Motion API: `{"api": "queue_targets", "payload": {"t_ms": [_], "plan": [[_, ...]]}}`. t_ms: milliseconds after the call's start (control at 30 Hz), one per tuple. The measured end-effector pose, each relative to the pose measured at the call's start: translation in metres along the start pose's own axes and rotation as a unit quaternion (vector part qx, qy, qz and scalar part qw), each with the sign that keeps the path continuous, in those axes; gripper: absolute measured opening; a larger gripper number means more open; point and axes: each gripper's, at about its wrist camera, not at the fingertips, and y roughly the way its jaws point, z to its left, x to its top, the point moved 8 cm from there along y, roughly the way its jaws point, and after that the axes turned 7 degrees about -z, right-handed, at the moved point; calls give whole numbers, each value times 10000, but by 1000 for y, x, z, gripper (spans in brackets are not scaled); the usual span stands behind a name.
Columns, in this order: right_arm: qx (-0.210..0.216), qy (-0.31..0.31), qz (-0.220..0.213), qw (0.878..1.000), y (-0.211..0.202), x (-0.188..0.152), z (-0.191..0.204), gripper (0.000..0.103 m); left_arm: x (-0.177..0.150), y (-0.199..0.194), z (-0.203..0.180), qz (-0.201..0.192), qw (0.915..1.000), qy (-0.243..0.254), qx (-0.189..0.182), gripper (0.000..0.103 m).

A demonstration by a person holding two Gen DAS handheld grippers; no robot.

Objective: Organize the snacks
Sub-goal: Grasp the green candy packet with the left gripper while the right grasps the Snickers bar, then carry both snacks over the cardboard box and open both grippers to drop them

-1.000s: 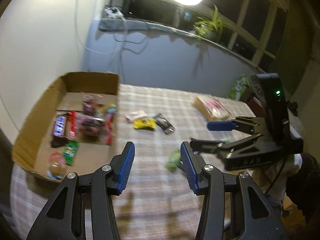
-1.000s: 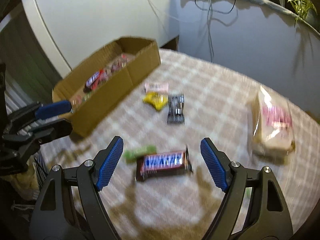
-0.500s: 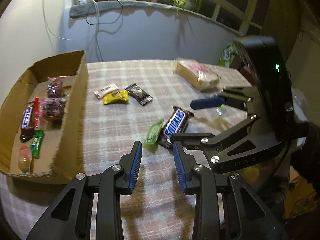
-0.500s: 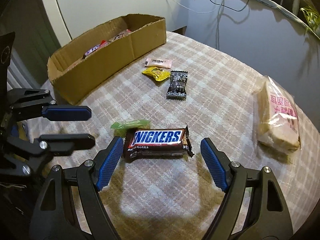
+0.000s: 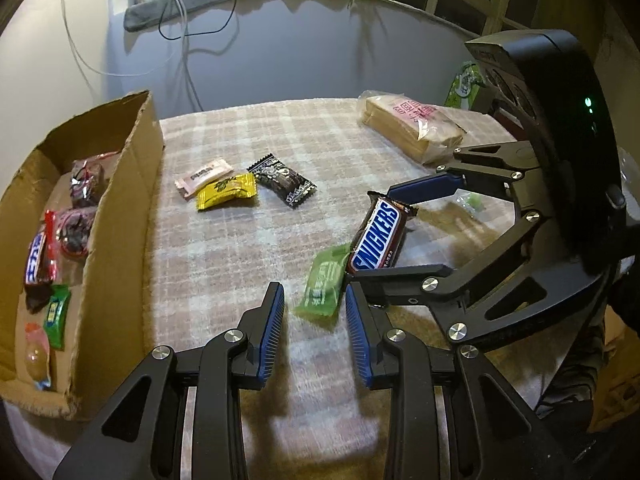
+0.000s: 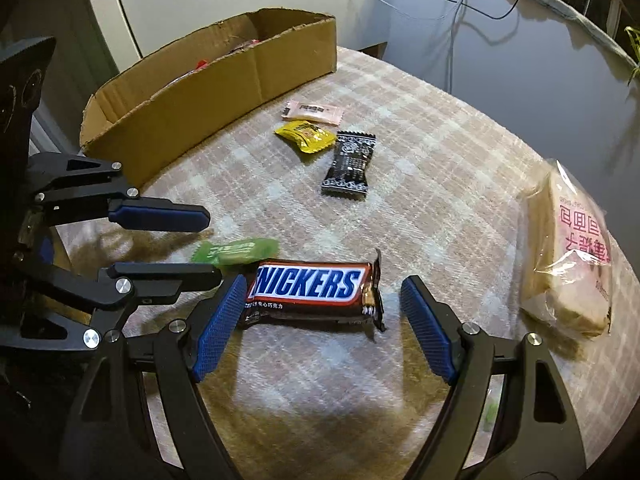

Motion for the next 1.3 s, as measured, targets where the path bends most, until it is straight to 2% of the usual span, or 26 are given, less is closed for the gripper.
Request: {"api": "queue_targets", "payload": {"t_ms": [167,300,367,500,700,733,800,967,1300], "plan": [[34,-27,15,10000,0,-4,-11,82,1,13,-6,142,9998,56,-110,30],[92,-191,39,9998,0,-5,-12,82,3,17,-7,105,9998,132,-72,30],[76,-366,44,9993,1,-5,-9,82,3,17,-5,89,9999,144,-20,22],[31,-672,32,9977,5,0,-4,82,2,17,-3,78,9998,163,31,20],[148,-550,-1,9984,10,3,-6,82,0,15,0,50,9998,131,153,20],[150,-536,-18,9985,9,3,-5,80,0,14,2,43,9998,104,167,19],[141,-521,-45,9985,8,3,-5,70,0,13,4,26,9998,53,201,19],[83,-400,-81,9991,5,2,-5,60,-1,9,4,-21,9997,-88,213,19],[-70,-201,-301,9993,-17,2,-5,59,4,-13,4,-268,9991,-195,278,19]]}}
